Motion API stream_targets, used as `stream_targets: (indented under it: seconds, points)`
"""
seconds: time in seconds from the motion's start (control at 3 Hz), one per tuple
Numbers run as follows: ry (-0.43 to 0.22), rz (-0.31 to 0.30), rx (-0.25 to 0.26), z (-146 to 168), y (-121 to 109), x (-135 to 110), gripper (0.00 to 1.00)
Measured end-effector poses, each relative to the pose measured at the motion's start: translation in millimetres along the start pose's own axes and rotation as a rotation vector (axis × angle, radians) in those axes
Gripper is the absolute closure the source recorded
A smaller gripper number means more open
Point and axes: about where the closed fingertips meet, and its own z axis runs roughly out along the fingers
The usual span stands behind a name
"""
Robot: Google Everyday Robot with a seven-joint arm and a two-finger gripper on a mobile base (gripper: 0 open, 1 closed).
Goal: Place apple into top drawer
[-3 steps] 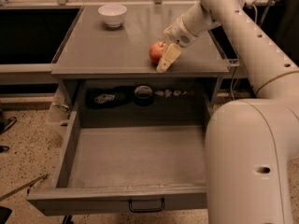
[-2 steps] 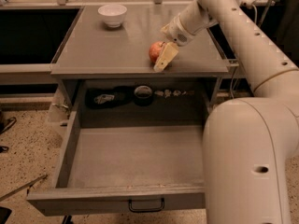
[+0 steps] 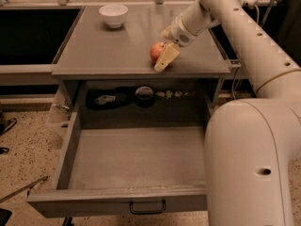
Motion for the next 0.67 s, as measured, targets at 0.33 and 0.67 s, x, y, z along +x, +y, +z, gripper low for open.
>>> stream_targets:
  seconds: [0.33, 0.67]
  points:
    - [0.000, 0.000, 0.000, 0.0, 0.0, 0.0, 0.42]
    - [0.000, 0.000, 0.000, 0.1, 0.0, 0.0, 0.65]
